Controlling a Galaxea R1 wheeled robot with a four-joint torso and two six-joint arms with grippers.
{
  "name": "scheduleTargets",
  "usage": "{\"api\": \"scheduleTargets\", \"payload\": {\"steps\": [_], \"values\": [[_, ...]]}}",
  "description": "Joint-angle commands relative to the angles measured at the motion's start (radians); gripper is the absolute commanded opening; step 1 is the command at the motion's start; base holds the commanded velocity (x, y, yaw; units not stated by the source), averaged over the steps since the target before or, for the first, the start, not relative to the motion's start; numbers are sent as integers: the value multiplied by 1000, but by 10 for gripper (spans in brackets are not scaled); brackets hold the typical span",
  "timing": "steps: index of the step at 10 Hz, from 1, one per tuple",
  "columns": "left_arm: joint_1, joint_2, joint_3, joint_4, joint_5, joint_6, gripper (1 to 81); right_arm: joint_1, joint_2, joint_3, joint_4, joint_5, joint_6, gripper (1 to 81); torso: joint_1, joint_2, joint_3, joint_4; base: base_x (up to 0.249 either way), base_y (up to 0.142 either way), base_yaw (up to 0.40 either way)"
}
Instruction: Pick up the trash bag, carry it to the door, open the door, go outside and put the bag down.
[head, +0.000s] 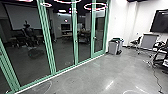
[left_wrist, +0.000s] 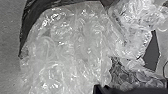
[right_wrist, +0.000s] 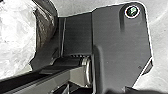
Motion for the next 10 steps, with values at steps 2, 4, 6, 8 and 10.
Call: {"api": "scheduleTargets", "payload": {"steps": [2, 4, 6, 8, 10], "values": [[-75, 2, 0, 2, 66, -1, 10, 52, -1, 3, -6, -62, -5, 811, 0, 0, 0, 0, 161, -71, 0], [-77, 2, 0, 2, 66, -1, 10, 52, -1, 3, -6, -62, -5, 811, 0, 0, 0, 0, 161, -71, 0], [-77, 2, 0, 2, 66, -1, 10, 50, -1, 3, -6, -62, -5, 811, 0, 0, 0, 0, 160, -72, 0], [-77, 2, 0, 2, 66, -1, 10, 52, -1, 3, -6, -62, -5, 811, 0, 0, 0, 0, 160, -72, 0], [-77, 2, 0, 2, 66, -1, 10, 52, -1, 3, -6, -62, -5, 811, 0, 0, 0, 0, 161, -34, 0]]}}
